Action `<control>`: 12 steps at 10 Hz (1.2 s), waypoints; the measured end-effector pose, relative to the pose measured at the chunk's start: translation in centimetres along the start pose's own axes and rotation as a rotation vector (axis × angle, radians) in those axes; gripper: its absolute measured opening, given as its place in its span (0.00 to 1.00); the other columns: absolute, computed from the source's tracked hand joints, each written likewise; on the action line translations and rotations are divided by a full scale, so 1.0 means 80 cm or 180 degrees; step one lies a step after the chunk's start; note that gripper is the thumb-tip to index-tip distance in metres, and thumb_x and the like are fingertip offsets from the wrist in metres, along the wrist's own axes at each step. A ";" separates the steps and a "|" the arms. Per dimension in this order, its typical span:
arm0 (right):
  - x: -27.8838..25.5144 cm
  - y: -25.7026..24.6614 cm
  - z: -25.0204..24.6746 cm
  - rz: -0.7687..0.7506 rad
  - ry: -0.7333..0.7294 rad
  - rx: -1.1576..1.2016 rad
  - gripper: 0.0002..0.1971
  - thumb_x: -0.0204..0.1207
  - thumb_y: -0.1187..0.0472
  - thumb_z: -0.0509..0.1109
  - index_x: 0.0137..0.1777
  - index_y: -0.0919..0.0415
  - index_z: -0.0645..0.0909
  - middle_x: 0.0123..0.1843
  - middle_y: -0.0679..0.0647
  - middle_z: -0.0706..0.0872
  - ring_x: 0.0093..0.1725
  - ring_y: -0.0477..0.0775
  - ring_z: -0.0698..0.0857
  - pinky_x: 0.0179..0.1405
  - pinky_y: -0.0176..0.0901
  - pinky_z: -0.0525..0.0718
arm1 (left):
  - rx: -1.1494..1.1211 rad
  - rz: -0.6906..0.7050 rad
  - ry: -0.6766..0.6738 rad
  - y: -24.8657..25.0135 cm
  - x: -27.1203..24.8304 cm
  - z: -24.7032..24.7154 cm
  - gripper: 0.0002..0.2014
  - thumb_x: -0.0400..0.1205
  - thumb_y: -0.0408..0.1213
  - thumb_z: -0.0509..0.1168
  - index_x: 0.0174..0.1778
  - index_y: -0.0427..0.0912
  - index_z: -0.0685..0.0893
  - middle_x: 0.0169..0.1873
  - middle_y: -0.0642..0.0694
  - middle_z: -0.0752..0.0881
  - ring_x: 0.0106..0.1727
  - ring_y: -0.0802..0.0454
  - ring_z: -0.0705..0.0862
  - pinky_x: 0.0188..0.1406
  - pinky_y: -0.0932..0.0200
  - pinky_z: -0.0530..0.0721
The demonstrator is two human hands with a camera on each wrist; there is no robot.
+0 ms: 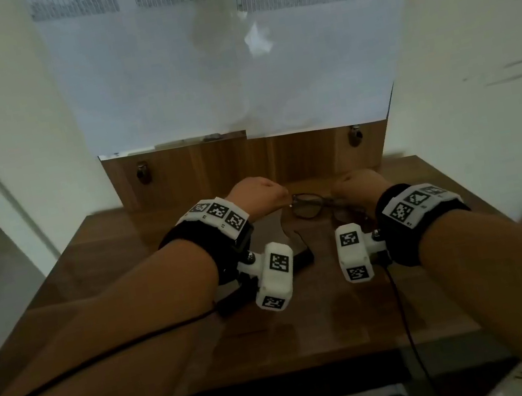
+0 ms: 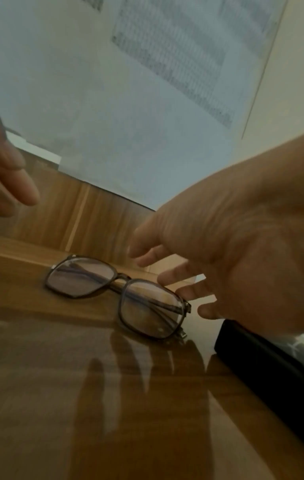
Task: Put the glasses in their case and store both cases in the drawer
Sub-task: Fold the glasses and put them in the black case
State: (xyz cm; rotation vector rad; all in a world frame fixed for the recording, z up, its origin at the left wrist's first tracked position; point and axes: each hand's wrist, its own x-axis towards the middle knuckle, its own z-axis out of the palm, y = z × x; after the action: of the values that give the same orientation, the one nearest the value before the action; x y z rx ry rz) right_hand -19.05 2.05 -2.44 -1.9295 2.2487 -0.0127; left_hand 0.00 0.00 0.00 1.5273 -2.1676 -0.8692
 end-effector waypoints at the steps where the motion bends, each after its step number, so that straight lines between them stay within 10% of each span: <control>1: 0.022 0.009 0.021 0.0751 0.0239 0.2137 0.19 0.77 0.55 0.68 0.64 0.65 0.83 0.64 0.64 0.86 0.55 0.60 0.86 0.52 0.46 0.84 | 0.0110 0.0069 -0.0239 -0.002 0.003 -0.001 0.19 0.81 0.45 0.61 0.64 0.42 0.86 0.67 0.45 0.84 0.67 0.49 0.80 0.59 0.60 0.75; 6: 0.025 0.004 0.035 0.0659 0.0285 0.1973 0.17 0.79 0.58 0.67 0.63 0.66 0.82 0.62 0.65 0.86 0.28 0.43 0.73 0.25 0.33 0.72 | 0.0465 0.0042 -0.0281 -0.012 0.009 0.008 0.19 0.82 0.45 0.61 0.61 0.38 0.87 0.64 0.44 0.86 0.66 0.48 0.81 0.67 0.52 0.78; 9: 0.024 -0.002 0.034 0.0640 0.0197 0.1571 0.18 0.79 0.55 0.65 0.60 0.69 0.83 0.62 0.67 0.86 0.46 0.55 0.77 0.50 0.45 0.78 | 0.0431 0.0118 -0.0148 -0.015 0.006 0.011 0.18 0.81 0.45 0.61 0.59 0.39 0.88 0.62 0.44 0.87 0.63 0.49 0.83 0.61 0.55 0.78; 12: -0.003 -0.009 0.013 0.0244 0.0392 0.1518 0.15 0.82 0.60 0.63 0.58 0.70 0.85 0.60 0.65 0.87 0.50 0.58 0.81 0.52 0.48 0.80 | 0.0631 0.0148 -0.0132 -0.026 -0.011 -0.006 0.19 0.81 0.48 0.62 0.61 0.41 0.87 0.60 0.44 0.87 0.60 0.50 0.83 0.55 0.59 0.77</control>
State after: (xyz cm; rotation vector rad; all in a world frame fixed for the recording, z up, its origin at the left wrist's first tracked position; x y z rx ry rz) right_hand -18.16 2.28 -3.36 -1.6232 2.1363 -0.6131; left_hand 2.07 0.24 -0.95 1.5537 -2.3701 -0.6944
